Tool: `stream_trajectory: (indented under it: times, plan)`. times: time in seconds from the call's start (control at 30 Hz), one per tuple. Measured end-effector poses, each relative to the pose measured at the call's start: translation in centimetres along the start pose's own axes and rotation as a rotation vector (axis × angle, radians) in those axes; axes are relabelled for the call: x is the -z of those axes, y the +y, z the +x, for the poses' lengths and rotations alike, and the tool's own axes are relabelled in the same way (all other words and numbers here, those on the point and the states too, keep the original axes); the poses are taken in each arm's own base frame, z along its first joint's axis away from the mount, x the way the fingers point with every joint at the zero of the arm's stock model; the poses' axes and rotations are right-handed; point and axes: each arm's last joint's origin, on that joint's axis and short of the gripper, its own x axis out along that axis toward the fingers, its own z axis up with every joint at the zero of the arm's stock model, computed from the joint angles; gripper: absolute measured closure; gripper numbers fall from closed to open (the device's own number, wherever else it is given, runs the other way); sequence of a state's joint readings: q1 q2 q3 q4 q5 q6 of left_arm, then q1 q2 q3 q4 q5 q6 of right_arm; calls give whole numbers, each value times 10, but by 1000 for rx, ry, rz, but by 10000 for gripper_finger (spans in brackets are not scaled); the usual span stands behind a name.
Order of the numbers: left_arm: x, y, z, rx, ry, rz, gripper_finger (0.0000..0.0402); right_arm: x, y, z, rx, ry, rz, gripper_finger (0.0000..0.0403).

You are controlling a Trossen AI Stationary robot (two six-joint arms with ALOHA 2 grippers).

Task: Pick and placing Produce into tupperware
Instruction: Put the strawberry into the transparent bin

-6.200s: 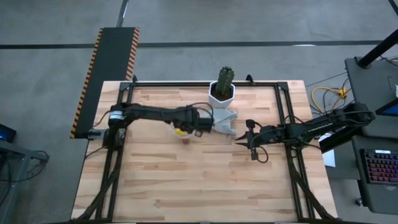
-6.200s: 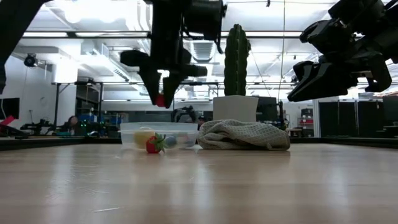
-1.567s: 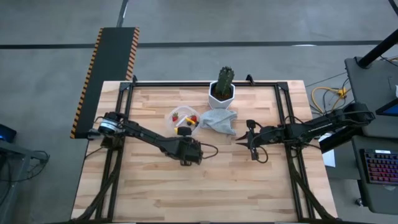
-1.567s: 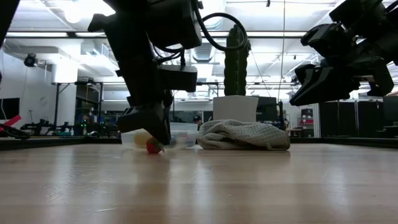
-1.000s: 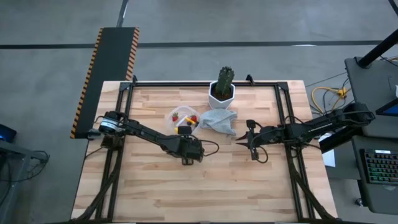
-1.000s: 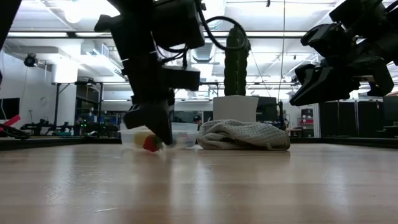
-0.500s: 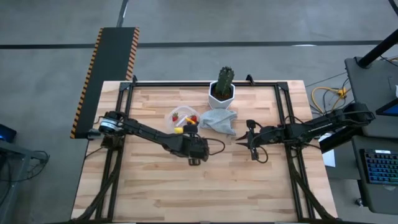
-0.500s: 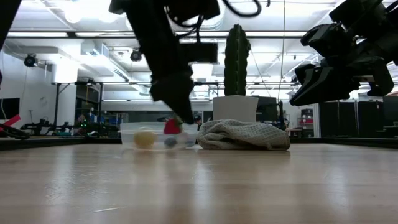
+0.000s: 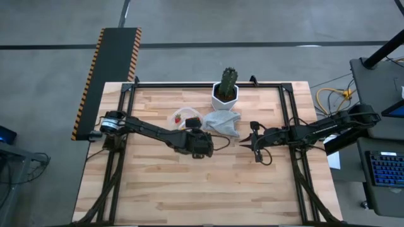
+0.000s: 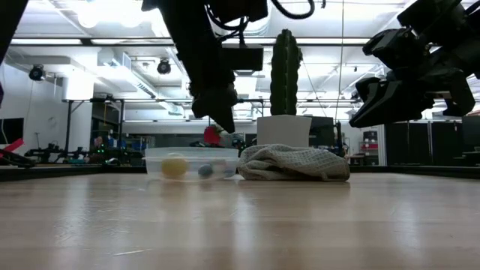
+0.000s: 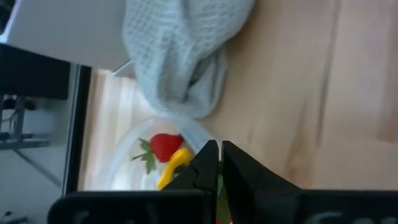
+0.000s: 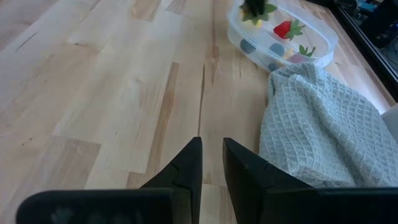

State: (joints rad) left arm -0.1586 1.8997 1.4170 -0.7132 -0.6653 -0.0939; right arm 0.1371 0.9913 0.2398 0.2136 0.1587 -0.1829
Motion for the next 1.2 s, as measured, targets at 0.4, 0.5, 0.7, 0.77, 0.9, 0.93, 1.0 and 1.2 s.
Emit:
stream_trajectory:
  times: [0.4, 0.5, 0.7, 0.77, 0.9, 0.93, 1.0, 1.2]
  plan:
    - [18, 44, 25, -69, 142, -46, 401, 0, 0, 0, 0, 1, 0, 346]
    - [20, 53, 36, -5, 145, -74, 401, 0, 0, 0, 0, 1, 0, 346]
    - [31, 59, 51, 14, 176, -76, 401, 0, 0, 0, 0, 1, 0, 346]
    - [37, 59, 55, 30, 199, -73, 401, 0, 0, 0, 0, 1, 0, 346]
    - [45, 57, 59, 29, 223, -64, 401, 0, 0, 0, 0, 2, 0, 346]
    - [46, 57, 60, 28, 228, -61, 401, 1, 0, 0, 0, 2, 0, 346]
    - [46, 56, 60, 29, 227, -62, 401, 1, 0, 0, -1, 4, -1, 346]
    - [45, 56, 60, 28, 219, -63, 401, 2, 0, 0, -1, 5, -1, 346]
